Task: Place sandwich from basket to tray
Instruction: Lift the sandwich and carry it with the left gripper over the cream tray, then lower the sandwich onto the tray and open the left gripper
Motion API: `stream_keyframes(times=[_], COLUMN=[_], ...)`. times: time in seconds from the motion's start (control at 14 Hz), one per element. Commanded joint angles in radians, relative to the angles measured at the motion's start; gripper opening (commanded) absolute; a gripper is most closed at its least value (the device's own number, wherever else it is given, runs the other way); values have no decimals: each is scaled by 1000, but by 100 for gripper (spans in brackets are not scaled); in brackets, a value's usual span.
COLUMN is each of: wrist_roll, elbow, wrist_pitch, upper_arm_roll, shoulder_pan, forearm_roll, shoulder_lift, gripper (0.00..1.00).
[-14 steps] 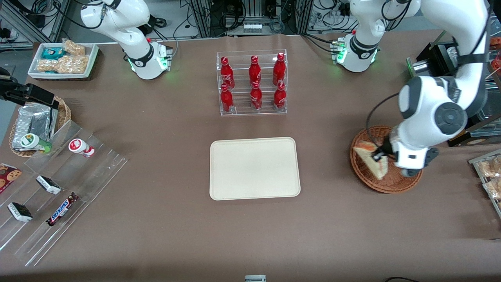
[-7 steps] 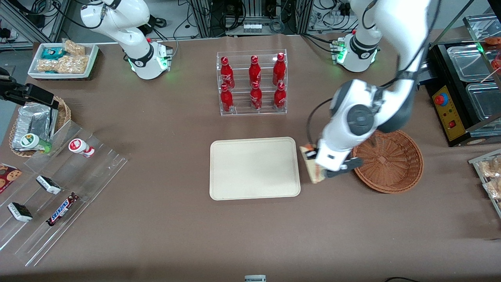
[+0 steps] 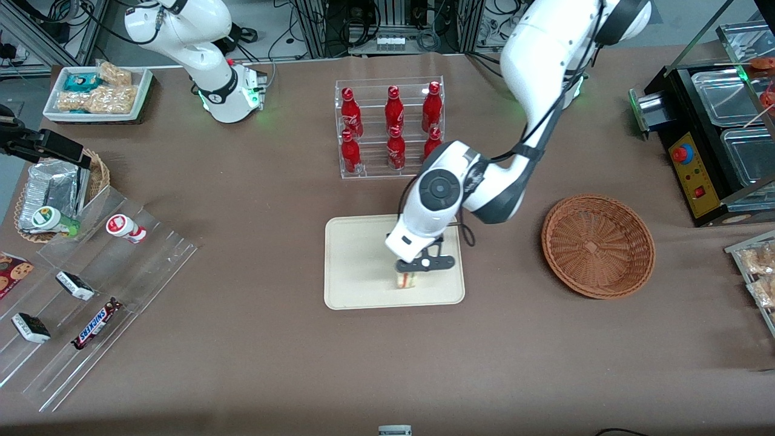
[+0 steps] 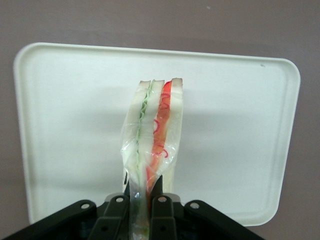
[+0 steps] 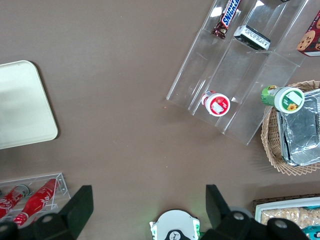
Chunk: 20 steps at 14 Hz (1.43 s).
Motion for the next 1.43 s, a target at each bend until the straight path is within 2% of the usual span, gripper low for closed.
stream_keyframes(times=[0.0, 0.21, 0.29, 0.36, 0.43, 0.5, 0.64, 0.79, 1.0, 1.36], wrist_roll=[16, -59, -62, -74, -93, -103, -108, -110, -105, -85], elbow=[41, 39, 38, 34, 34, 36, 39, 33, 25, 22], wrist_pitch=[7, 7, 7, 7, 7, 7, 6, -6, -127, -291], upper_arm_roll=[16, 16, 16, 16, 15, 16, 19, 24, 24, 24], shoulder_pan=[-31, -55, -57, -58, -57, -57, -57, -46, 3, 118], forearm_roll=[6, 28, 48, 50, 49, 50, 55, 53, 36, 49], shoulder_lift=[41, 73, 80, 80, 80, 79, 61, -10, -143, -272], gripper=[2, 5, 9, 19, 46, 99, 100, 100, 100, 100])
